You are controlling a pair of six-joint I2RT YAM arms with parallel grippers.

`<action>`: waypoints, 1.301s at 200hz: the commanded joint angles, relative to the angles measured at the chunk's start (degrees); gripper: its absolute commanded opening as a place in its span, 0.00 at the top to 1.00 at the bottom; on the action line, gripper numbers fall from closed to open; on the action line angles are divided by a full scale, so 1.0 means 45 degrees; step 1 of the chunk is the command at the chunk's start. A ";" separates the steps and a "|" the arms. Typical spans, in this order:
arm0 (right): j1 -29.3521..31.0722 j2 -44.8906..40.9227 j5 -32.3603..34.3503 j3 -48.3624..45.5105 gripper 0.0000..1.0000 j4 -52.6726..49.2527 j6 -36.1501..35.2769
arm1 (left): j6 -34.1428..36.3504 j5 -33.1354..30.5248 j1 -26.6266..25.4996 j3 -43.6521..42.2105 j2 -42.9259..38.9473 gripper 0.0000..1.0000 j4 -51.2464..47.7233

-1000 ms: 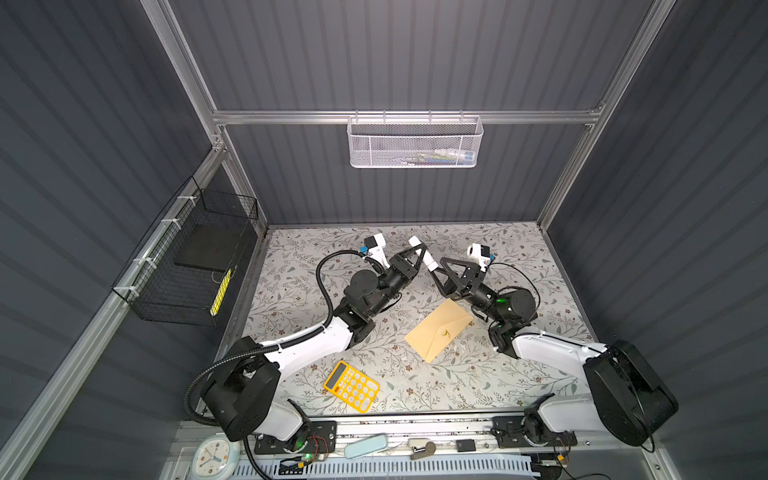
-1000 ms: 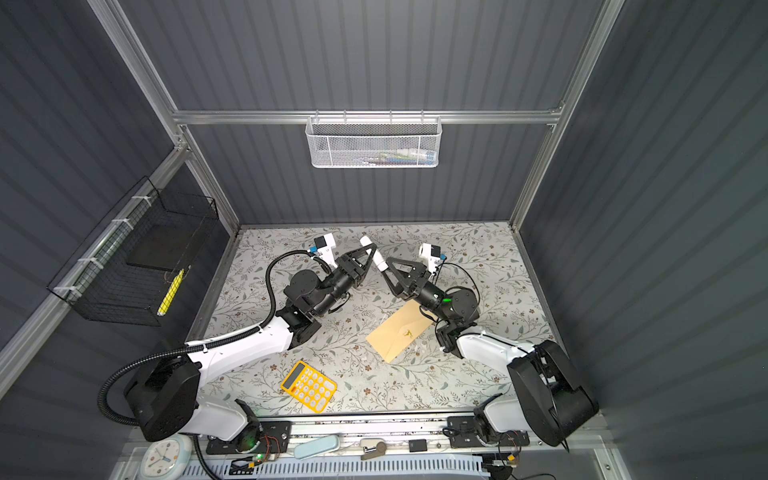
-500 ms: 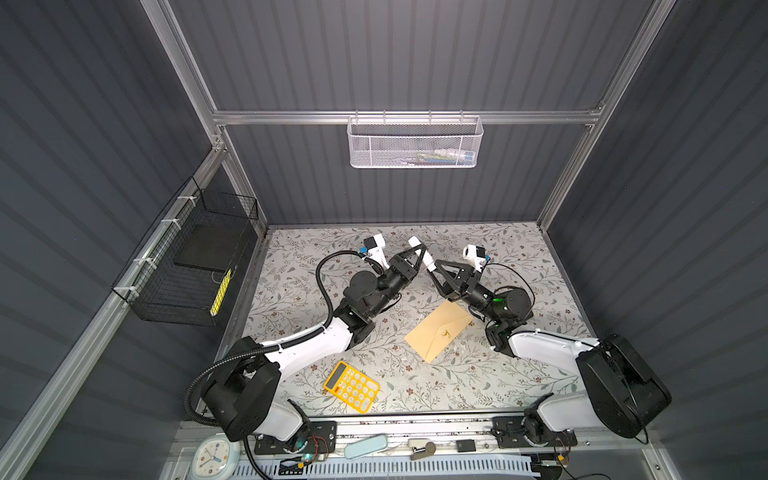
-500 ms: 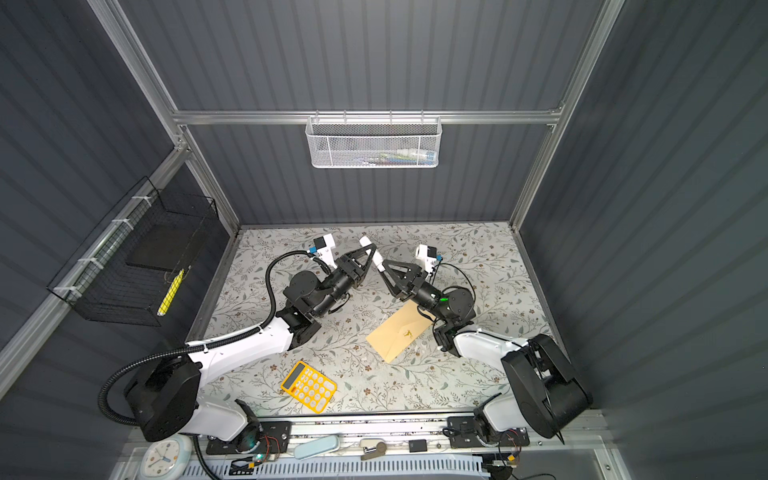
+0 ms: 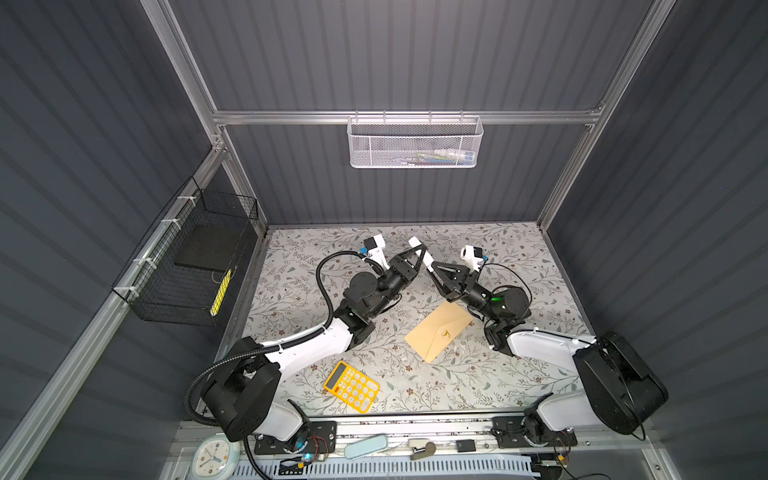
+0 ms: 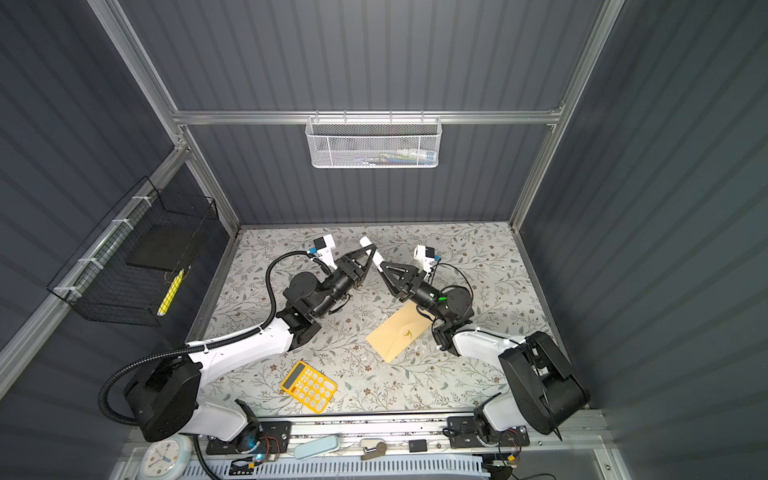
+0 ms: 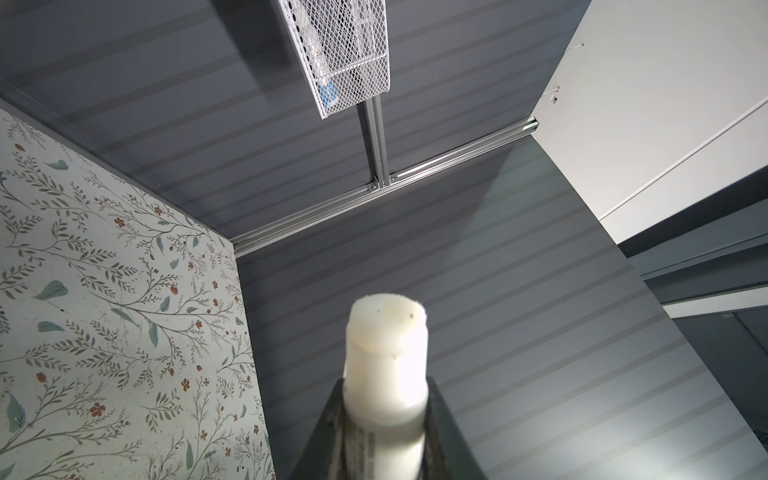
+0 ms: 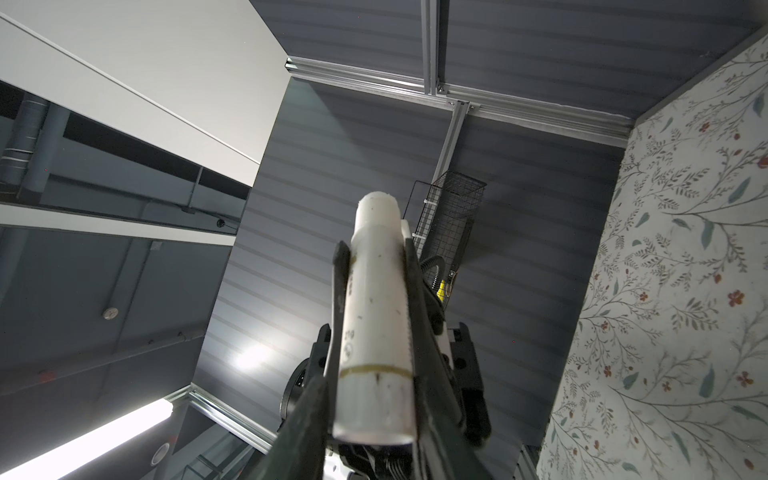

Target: Place the letter into the envelope and seal it

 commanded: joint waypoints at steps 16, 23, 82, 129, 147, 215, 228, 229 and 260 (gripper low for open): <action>0.0049 0.0075 -0.0172 0.0455 0.74 0.0626 0.0056 | 0.0390 -0.0151 0.0007 -0.0270 -0.0189 1.00 0.0246; 0.0061 0.0104 -0.0183 0.0465 0.77 0.0619 0.0066 | 0.0398 -0.0133 0.0017 -0.0276 -0.0190 1.00 0.0227; 0.0057 0.0192 -0.0234 0.0445 0.90 0.0563 -0.0014 | 0.0482 -0.0231 0.0008 -0.0374 -0.0380 1.00 -0.0174; 0.0048 -0.0405 -0.0569 0.0562 0.93 -0.1104 -0.1013 | 0.0563 -0.0460 0.0007 -0.0054 -0.0765 1.00 -0.1832; 0.0048 -0.0965 -0.0702 0.0637 0.93 -0.2695 -0.1995 | 0.0451 -0.0590 0.0007 0.0094 -0.0934 1.00 -0.2540; 0.0219 -0.2821 -0.0677 0.1400 0.92 -0.8994 -0.5921 | 0.0100 -0.0654 0.0007 0.0578 -0.0994 1.00 -0.3840; 0.0346 -0.3170 -0.0399 0.1737 0.90 -1.0560 -0.6947 | 0.0033 -0.0639 0.0007 0.0670 -0.0964 1.00 -0.3999; 0.0372 -0.3190 -0.0385 0.1775 0.90 -1.0616 -0.7051 | 0.0040 -0.0630 0.0017 0.0673 -0.0964 1.00 -0.4015; 0.0915 -0.3708 0.0563 0.2946 0.89 -1.4643 -1.0059 | -0.0052 -0.0693 0.0007 0.0912 -0.0983 1.00 -0.4604</action>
